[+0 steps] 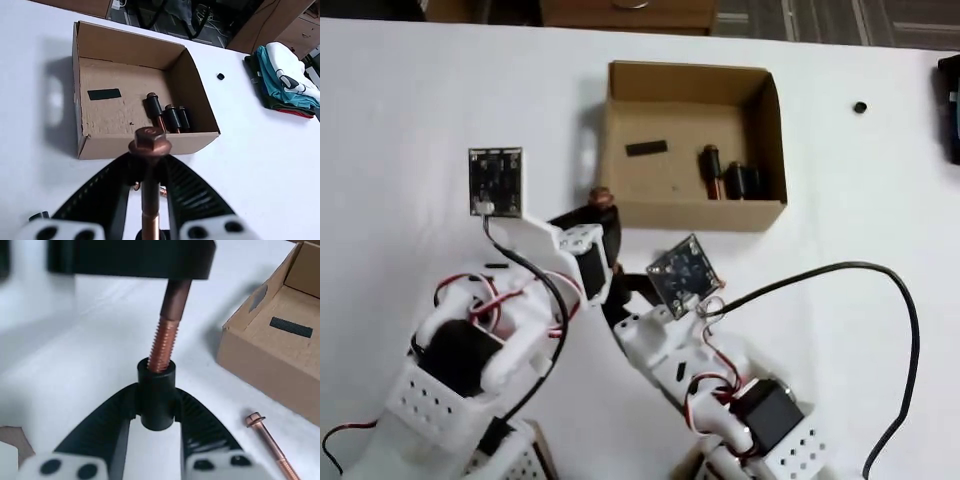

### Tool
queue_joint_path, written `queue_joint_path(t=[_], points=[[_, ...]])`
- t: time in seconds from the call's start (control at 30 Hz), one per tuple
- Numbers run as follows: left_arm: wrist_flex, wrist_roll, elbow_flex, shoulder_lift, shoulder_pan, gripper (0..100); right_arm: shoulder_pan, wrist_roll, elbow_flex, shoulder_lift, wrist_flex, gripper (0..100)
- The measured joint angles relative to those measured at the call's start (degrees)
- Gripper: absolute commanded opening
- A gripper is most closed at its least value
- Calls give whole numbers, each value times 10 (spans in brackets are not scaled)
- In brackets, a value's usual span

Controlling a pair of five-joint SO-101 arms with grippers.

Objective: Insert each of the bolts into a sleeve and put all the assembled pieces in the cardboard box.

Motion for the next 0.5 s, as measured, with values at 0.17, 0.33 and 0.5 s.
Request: queue_joint_path(t=[0.17, 0.33, 0.5], points=[[11, -8, 0, -24, 4, 93, 28, 0, 0, 0, 0, 19], [56, -17, 0, -64, 24, 146, 43, 0, 0, 0, 0, 19], [64, -17, 12, -69, 28, 146, 45, -2, -11, 0, 1, 19]])
